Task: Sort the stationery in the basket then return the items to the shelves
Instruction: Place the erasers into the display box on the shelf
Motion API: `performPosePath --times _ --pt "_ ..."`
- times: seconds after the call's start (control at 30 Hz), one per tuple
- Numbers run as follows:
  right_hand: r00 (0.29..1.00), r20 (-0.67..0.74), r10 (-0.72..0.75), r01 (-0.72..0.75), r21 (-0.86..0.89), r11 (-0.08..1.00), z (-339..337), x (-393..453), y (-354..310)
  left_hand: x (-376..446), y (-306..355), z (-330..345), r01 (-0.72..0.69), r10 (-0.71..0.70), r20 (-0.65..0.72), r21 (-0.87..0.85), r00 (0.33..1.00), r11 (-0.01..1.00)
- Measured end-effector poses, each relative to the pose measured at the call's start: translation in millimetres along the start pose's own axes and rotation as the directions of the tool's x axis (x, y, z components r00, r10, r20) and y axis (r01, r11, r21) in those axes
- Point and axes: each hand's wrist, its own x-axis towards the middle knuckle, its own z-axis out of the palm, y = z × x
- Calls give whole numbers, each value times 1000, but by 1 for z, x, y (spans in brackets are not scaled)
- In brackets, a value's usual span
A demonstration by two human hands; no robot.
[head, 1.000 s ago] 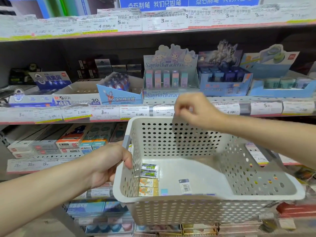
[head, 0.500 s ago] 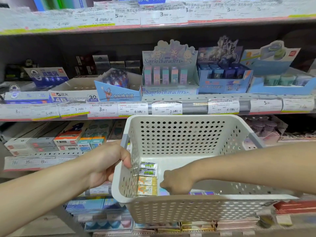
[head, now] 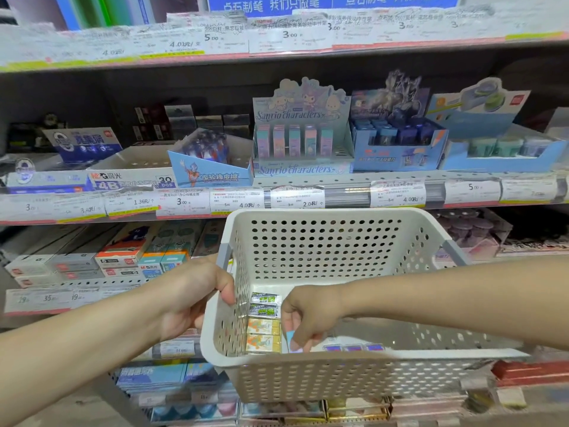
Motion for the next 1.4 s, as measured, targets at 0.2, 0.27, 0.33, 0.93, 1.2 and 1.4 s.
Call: performPosePath --times 0.2,0.27,0.33,0.93,1.2,1.4 --pt "964 -229 -134 159 92 983 -50 -41 -23 -2 0 1 -14 14 15 7 1000 1000" --pt "914 -362 -185 235 99 967 -74 -60 -28 -2 0 2 -16 16 16 0 1000 1000" --pt "831 -515 -208 297 95 950 -98 -78 -31 -2 0 1 -19 19 12 -4 1000 1000" --pt "269 -944 -194 331 -99 939 -213 -67 -14 -3 2 -1 -16 16 22 29 1000 999" --pt "309 -936 -167 297 -71 952 -216 -56 -19 -3 3 -3 15 -16 33 17 999 1000" --pt "350 -929 -120 338 6 941 -220 -58 -19 -1 4 1 -28 27 35 35 999 999"
